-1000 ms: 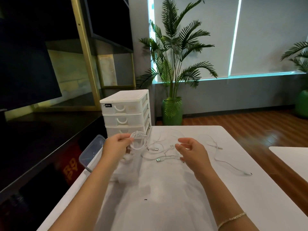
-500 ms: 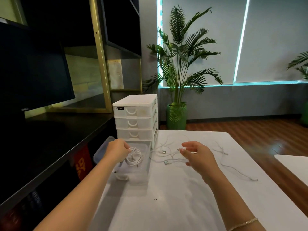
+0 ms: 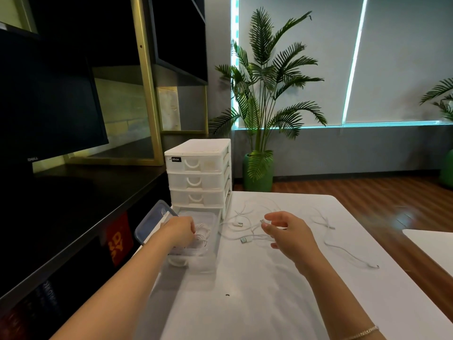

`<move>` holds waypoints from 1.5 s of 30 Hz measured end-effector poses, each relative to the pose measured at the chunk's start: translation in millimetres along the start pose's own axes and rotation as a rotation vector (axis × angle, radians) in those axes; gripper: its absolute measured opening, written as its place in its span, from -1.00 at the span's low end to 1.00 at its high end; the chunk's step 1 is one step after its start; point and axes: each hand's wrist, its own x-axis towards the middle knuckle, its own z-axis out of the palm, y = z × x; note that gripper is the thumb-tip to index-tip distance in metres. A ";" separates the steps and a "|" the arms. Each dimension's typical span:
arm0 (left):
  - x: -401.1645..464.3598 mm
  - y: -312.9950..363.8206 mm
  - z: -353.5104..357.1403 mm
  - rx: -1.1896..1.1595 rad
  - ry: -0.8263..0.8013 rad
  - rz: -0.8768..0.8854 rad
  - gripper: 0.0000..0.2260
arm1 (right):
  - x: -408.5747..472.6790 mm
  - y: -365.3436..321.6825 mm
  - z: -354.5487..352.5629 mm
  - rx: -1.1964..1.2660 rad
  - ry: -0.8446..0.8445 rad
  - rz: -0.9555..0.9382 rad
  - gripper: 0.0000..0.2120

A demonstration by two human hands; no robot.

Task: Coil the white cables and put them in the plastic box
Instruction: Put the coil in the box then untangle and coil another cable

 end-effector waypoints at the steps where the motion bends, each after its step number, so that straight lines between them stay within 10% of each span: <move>1: 0.3 1.1 -0.2 0.015 0.002 -0.004 -0.81 | 0.6 0.5 -0.3 -0.005 -0.001 0.000 -0.87; 17: 3.9 19.3 1.3 0.384 0.077 -0.022 -0.74 | 4.4 5.3 -5.6 -0.034 -0.007 0.035 -0.87; 26: -2.2 61.3 -9.1 0.313 0.344 0.165 -0.78 | 5.6 6.7 -15.2 0.005 0.053 0.024 -0.90; 45: 22.9 112.1 69.0 -0.054 0.152 0.212 -0.65 | 17.8 44.8 -46.8 0.073 0.216 0.099 -0.88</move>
